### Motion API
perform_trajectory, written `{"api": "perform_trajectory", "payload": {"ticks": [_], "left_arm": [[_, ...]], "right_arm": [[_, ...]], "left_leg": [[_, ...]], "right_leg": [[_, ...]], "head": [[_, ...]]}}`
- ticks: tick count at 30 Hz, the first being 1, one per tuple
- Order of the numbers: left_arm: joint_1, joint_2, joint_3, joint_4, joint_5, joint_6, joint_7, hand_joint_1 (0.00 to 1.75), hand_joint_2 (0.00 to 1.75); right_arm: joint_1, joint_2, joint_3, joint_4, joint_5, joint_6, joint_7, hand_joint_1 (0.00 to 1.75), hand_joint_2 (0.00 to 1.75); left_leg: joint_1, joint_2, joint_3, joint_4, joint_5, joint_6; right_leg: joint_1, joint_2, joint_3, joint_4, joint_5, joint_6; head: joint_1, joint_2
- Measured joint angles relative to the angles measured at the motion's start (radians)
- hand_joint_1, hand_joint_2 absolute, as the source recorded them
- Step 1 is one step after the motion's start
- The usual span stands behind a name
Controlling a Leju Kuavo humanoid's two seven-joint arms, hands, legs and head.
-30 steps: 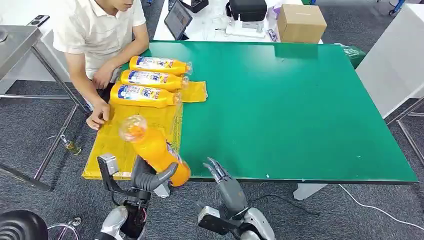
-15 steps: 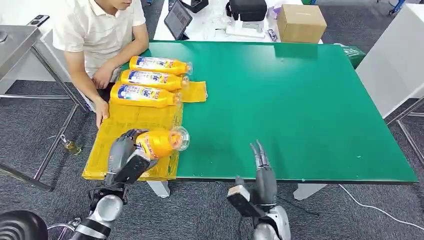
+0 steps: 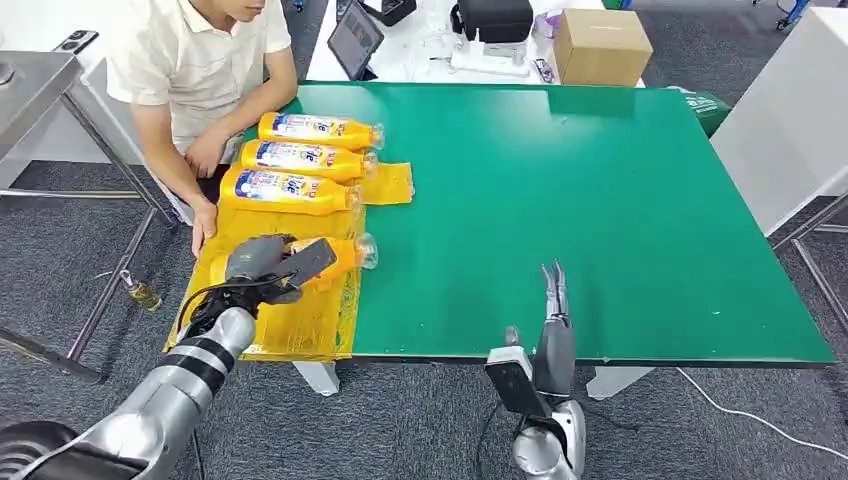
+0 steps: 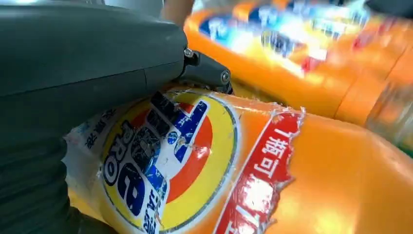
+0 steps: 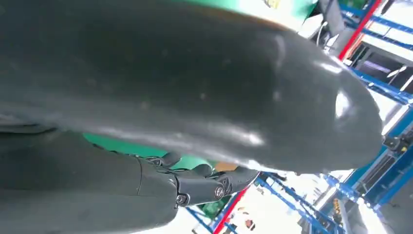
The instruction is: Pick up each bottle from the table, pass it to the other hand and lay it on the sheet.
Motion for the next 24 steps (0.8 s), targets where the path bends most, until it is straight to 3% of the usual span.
{"api": "perform_trajectory", "payload": {"ticks": [14,16,17,24], "left_arm": [[-0.096,-0.038,0.005,0.197,0.024,-0.004,0.005,1.75,1.75],[-0.098,-0.039,0.005,0.202,0.024,-0.004,0.005,0.07,1.75],[-0.1,-0.039,0.005,0.205,0.024,-0.004,0.005,0.0,1.75],[-0.1,-0.048,0.039,0.225,0.119,-0.067,-0.036,0.0,1.75]], "right_arm": [[-0.009,0.0,0.0,0.045,-0.016,-0.003,-0.011,0.0,0.0],[-0.009,0.0,0.0,0.048,-0.016,-0.003,-0.011,0.0,0.0],[-0.009,0.0,0.0,0.049,-0.016,-0.003,-0.011,0.0,0.0],[-0.009,0.0,-0.001,0.06,-0.013,-0.003,-0.027,0.0,0.0]], "left_leg": [[0.0,0.0,0.003,0.0,0.0,0.0],[0.0,0.0,0.003,0.0,0.0,0.0],[0.0,0.0,0.003,0.0,0.0,0.0],[0.0,0.0,0.003,0.0,0.0,0.0]], "right_leg": [[0.0,0.0,0.003,0.0,0.0,0.0],[0.0,0.0,0.003,0.0,0.0,0.0],[0.0,0.0,0.004,0.0,0.0,0.0],[0.0,0.0,0.003,0.0,0.0,0.0]], "head": [[0.0,0.0],[0.0,0.0],[0.0,0.0],[0.0,0.0]]}}
